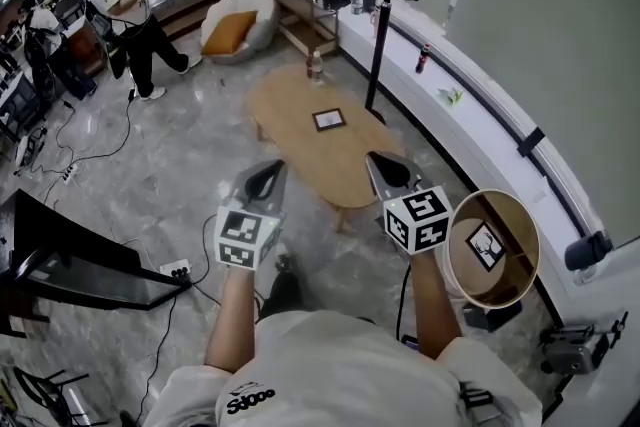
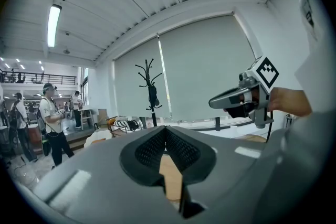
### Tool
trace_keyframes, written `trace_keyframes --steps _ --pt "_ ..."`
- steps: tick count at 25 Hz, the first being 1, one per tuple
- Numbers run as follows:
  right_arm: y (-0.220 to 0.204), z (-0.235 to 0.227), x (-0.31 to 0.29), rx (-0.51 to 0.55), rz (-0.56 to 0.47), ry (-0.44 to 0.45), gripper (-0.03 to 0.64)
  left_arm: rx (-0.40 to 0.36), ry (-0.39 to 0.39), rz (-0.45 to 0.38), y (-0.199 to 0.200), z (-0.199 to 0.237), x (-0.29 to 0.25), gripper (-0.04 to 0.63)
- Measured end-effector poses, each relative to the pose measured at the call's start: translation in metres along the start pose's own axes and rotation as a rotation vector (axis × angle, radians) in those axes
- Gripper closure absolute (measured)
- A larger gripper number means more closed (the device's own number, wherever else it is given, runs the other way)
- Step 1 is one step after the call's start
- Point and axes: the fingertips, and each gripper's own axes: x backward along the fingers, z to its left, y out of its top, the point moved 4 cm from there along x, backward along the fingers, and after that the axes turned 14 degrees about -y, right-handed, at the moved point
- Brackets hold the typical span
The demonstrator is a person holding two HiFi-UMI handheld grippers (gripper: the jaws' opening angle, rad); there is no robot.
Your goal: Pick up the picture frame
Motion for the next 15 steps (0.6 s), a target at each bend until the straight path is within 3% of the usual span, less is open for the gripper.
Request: trace_keyframes --steps 5,12,15 --pt "0.000 0.000 -0.042 0.006 0.019 -0.012 0.612 0.003 -0.016 -0.005 -0.008 0.040 -0.021 0.584" --pt "0.029 -0.002 -0.129 -0.041 -0.069 -0.034 0.612 0.012 -0.032 0.005 -0.020 0.135 -0.065 0.584" --pt "0.037 0.003 -0.169 -0.034 -0.061 -0.025 0.612 0.008 -0.043 0.005 -0.019 0.178 -0.083 0.584"
